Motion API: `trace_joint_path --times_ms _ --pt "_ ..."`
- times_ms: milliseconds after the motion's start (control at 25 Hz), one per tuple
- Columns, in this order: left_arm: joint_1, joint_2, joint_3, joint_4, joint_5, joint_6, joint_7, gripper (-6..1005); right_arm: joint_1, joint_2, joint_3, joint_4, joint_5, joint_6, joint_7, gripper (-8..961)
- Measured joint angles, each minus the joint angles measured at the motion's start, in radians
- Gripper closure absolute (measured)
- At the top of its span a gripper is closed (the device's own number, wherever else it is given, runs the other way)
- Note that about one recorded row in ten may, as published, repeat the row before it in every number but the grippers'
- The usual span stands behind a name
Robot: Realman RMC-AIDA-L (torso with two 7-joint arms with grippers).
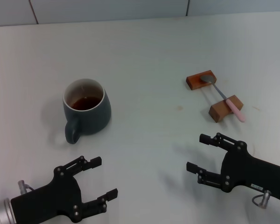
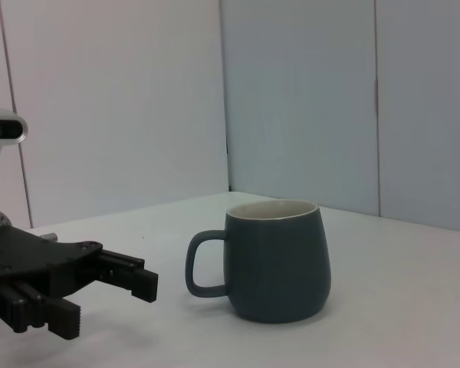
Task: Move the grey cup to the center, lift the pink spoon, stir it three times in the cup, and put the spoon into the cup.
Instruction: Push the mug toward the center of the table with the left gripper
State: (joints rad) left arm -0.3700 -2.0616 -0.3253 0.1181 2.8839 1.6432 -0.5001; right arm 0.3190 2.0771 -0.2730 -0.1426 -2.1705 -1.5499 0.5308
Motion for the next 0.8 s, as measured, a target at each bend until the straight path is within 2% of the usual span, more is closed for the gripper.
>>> trace_joint_path --times_ms 800 --pt "0.003 -0.001 -0.013 0.000 -0.004 0.024 -0.014 212 0.000 0.001 0.000 0.000 0.000 -0.003 0.000 170"
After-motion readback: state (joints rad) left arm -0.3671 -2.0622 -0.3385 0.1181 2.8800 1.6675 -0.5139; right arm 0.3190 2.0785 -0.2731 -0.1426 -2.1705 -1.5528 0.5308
